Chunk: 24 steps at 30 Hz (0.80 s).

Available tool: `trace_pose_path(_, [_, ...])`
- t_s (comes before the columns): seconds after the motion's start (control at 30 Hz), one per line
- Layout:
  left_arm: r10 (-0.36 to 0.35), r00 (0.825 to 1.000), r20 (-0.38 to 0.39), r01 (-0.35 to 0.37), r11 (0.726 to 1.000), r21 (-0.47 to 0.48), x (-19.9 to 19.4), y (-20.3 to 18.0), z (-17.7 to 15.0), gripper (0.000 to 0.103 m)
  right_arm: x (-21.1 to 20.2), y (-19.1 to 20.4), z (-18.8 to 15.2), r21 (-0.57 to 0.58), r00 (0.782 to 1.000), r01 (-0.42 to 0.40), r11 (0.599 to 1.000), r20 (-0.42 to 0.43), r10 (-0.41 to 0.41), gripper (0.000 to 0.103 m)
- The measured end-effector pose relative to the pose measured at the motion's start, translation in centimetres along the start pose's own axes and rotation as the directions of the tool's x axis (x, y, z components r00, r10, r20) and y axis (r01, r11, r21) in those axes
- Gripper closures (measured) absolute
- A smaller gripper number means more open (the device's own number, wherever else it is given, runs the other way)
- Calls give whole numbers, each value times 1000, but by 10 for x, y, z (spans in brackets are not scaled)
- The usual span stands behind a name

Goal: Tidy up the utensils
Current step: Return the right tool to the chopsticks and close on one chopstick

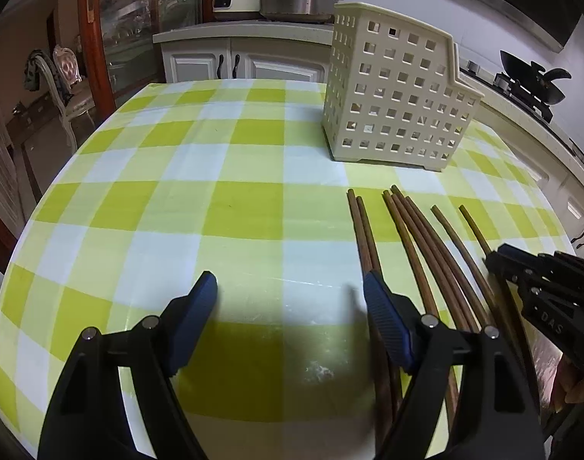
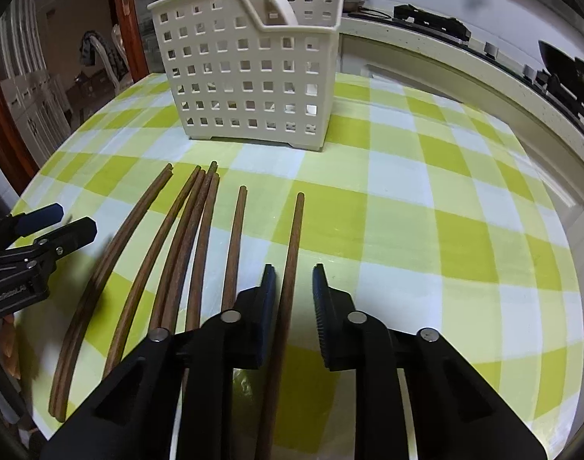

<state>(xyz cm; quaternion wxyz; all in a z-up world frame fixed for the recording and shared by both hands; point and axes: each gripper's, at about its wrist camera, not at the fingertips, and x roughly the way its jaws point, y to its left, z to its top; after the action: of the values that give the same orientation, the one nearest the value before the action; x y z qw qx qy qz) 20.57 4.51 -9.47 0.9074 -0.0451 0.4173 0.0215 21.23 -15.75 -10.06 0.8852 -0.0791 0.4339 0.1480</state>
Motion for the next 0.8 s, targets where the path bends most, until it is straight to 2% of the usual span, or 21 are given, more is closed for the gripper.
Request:
trace_pose_path(0.07, [-1,1000,-8,1,1000,5,1,-2,-1,30,0,0,0,-6,1000,2,1000,-1,-2,96])
trace_pose_path(0.3, [7,1000,-18,-6,999,40,8,-15,3,33,-4,-9,-5,21,1000,-9,1000,2,9,96])
trace_pose_path(0.6, [8,999,-45,-7,999,39,18,-20,6,33,-5,-13,-7,31,1000,-24,999,7,24,96])
trace_pose_path(0.67, [15,999,-43,-13,999,40,19,-21,7,37,-5,-13,-7,33,1000,-28,999,8,28,96])
trace_pose_path(0.8, [8,999,-40,-6,999,51,21,-27,11,53,-5,-14,-6,34,999,-33,999,6,32,96])
